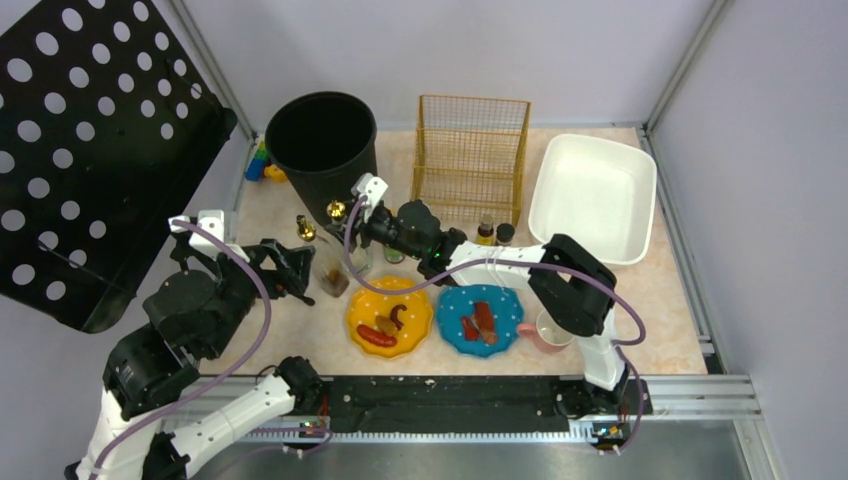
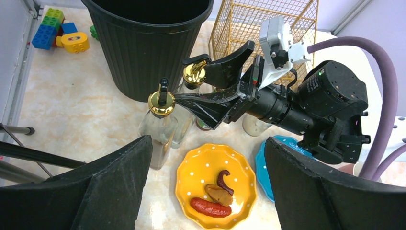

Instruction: Clear the kitchen counter

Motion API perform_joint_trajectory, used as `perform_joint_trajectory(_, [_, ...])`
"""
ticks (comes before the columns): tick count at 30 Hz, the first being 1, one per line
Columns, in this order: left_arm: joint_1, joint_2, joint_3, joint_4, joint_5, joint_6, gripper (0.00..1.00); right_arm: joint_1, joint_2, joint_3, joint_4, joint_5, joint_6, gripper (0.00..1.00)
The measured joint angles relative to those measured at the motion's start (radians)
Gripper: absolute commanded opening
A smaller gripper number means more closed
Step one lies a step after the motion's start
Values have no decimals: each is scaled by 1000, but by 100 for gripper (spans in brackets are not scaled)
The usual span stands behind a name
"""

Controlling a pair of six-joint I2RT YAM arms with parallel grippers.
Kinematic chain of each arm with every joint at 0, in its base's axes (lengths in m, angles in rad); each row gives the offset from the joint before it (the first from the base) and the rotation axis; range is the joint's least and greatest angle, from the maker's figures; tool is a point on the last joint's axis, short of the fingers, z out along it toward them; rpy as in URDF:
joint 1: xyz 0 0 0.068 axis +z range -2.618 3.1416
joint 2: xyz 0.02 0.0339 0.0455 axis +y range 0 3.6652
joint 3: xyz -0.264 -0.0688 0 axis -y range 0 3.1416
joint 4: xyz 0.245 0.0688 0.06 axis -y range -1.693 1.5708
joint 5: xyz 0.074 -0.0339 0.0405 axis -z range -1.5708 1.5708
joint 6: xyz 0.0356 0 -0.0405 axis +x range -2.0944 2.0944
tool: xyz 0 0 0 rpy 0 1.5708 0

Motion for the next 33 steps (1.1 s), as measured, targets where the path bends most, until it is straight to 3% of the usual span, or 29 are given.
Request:
perform_joint_trajectory(13, [0, -13, -1, -1, -11, 4, 91, 0, 43, 41, 37, 0, -2, 24])
perform_joint_trajectory(17, [0, -13, -2, 0, -15, 4, 91, 2, 43, 42, 35, -2, 0, 0])
perform_joint_trajectory(33, [0, -14, -4, 0, -21, 11, 92, 3, 41, 43, 28, -29, -28, 0])
